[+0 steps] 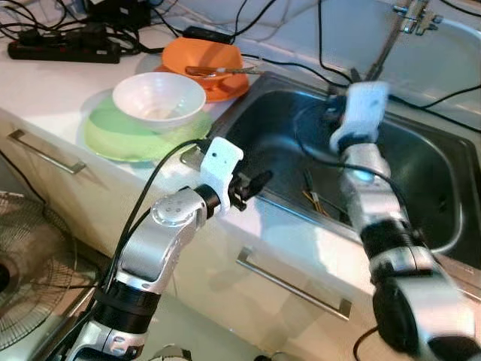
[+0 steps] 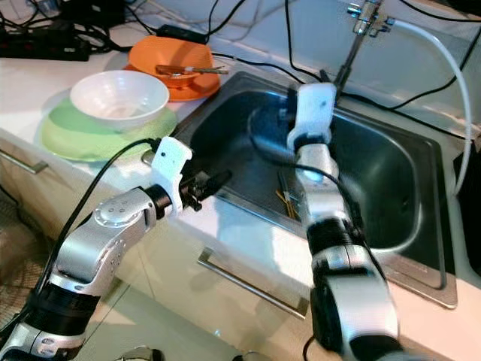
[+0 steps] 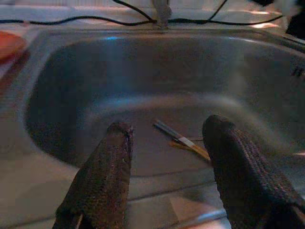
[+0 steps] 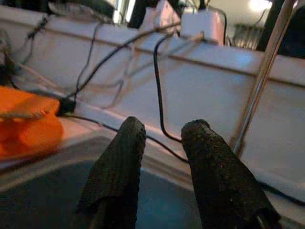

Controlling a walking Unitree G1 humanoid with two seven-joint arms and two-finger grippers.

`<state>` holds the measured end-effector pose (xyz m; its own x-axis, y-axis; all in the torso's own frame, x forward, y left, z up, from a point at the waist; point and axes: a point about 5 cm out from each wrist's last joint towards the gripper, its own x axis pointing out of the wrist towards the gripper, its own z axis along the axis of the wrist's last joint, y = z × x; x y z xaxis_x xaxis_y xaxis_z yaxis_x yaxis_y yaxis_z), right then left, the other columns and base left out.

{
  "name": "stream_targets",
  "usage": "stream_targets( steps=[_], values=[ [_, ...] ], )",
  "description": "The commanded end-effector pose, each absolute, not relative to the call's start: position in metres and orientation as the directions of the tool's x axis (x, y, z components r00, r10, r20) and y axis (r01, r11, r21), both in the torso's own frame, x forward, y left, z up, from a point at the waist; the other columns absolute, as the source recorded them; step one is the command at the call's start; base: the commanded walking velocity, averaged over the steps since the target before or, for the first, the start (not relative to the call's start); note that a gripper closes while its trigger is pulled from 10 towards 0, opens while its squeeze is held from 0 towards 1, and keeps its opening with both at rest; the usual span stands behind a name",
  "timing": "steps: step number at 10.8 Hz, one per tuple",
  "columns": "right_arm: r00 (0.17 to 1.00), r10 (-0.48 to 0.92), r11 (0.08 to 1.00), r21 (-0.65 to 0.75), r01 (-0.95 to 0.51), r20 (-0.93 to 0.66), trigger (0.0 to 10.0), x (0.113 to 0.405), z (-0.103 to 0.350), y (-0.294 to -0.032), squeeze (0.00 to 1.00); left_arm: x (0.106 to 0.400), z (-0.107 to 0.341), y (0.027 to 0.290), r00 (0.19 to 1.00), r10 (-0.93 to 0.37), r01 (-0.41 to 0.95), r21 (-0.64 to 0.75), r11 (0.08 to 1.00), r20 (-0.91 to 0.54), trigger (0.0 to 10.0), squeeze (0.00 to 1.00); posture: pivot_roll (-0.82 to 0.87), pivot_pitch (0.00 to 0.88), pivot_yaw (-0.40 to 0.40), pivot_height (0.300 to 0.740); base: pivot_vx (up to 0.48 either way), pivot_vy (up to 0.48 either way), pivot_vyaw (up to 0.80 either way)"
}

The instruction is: Kitchen organization

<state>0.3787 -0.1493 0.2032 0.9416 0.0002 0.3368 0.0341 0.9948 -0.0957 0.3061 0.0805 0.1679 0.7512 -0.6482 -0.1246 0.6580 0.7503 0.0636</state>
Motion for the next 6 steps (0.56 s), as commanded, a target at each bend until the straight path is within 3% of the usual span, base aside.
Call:
stream_targets(
  steps=[1, 6],
  values=[
    [0.934, -0.003, 0.997, -0.072, 0.031, 0.356, 10.0, 0.369, 0.203, -0.156, 0.0, 0.308, 0.171, 0.08, 0.766, -0.634, 0.643, 0.088, 0.761, -0.106, 10.0, 0.0, -0.08, 0.07, -0.113, 0.74, 0.0, 0.0, 0.0],
    [0.934, 0.131, 0.985, -0.15, -0.084, 0.332, 10.0, 0.306, 0.181, -0.171, 0.0, 0.307, 0.167, 0.084, 0.778, -0.622, 0.628, 0.087, 0.773, -0.089, 10.0, 0.0, -0.11, 0.075, -0.112, 0.74, 0.0, 0.0, 0.0]
  ],
)
